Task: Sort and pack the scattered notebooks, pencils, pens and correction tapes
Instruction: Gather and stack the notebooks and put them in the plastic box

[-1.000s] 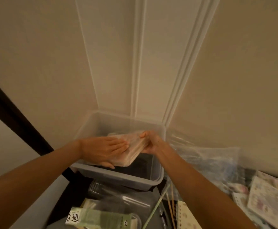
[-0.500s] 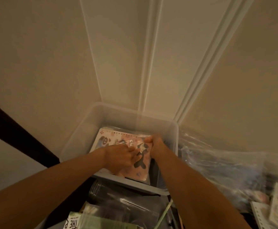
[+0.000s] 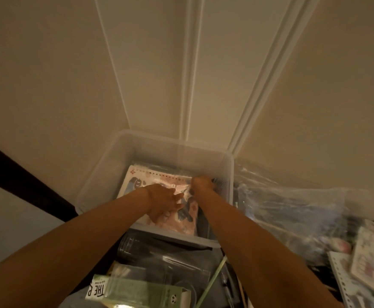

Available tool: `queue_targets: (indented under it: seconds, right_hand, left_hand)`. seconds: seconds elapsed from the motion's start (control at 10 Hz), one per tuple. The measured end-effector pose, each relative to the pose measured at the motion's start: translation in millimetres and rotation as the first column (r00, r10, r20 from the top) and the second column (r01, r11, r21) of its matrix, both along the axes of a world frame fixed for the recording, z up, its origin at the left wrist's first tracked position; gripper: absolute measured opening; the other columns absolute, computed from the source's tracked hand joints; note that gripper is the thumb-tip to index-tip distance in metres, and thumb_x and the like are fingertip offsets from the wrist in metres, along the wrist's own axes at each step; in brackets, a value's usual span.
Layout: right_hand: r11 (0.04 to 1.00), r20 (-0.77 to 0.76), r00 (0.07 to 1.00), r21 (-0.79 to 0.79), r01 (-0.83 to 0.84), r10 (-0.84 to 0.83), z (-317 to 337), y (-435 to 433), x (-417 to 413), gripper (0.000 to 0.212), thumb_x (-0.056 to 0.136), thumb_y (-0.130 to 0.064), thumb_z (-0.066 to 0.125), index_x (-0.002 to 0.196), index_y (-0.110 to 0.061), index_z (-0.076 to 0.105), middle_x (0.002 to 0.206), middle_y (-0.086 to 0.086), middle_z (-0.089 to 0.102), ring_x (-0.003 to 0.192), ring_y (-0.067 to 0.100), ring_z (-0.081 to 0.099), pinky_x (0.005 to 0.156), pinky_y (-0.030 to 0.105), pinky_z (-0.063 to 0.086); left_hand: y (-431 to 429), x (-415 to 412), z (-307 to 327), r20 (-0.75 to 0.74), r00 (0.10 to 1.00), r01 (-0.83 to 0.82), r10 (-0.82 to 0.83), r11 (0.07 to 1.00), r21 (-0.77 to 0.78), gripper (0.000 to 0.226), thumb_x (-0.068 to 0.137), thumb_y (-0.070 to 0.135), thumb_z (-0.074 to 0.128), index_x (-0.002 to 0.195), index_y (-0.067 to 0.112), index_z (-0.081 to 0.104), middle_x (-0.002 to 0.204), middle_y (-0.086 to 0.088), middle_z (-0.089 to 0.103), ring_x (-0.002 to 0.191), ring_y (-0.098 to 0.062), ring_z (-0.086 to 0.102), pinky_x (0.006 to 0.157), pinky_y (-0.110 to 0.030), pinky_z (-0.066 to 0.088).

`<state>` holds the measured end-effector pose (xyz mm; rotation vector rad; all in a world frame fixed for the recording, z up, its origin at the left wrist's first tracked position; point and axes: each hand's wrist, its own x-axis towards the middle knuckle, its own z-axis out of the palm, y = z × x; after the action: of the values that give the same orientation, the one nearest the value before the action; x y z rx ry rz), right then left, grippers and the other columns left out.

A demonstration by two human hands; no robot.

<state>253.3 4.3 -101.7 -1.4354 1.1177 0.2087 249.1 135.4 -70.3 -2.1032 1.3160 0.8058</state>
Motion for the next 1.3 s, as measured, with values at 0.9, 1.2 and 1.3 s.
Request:
queue_targets:
  seconds: [0.9,1.2,1.3]
  right_hand:
    - [0.935,0.263,0.965,-0.345,0.083,0.011,99,-225,-240,0.059,0.085,-0.012,0.065,0.137,-0.008,0.037,0.129,0.012,0.05,0.112,0.027,0.052,0.09,0.037,0.046]
    - [0.897,0.267,0.932,-0.428,-0.112,0.244,34,-241,-246,0.036,0.084,-0.006,0.064,0.113,0.014,0.058,0.101,0.024,0.06,0.091,0.032,0.059,0.072,0.03,0.041]
    - [0.885,0.331,0.919,-0.464,-0.04,0.215,29,-235,-247,0.021,0.082,-0.002,0.062,0.097,0.014,0.066,0.088,0.025,0.064,0.075,0.02,0.053,0.074,0.039,0.049]
  left_hand:
    - [-169,-159,73,-0.437,0.578,-0.767,0.689,0.276,-0.579,0.028,0.093,0.02,0.043,0.074,0.001,0.052,0.064,-0.009,0.052,0.054,-0.02,0.048,0.058,-0.031,0.043]
    - [-179,-207,-5,-0.328,0.541,-0.693,0.775,0.19,-0.695,0.032,0.092,0.02,0.04,0.118,0.004,0.045,0.113,-0.019,0.054,0.105,-0.035,0.05,0.073,-0.035,0.038]
    - [-183,-214,-15,-0.35,0.537,-0.662,0.768,0.126,-0.739,0.033,0.092,0.018,0.04,0.12,0.001,0.043,0.115,-0.02,0.053,0.104,-0.036,0.051,0.073,-0.036,0.038]
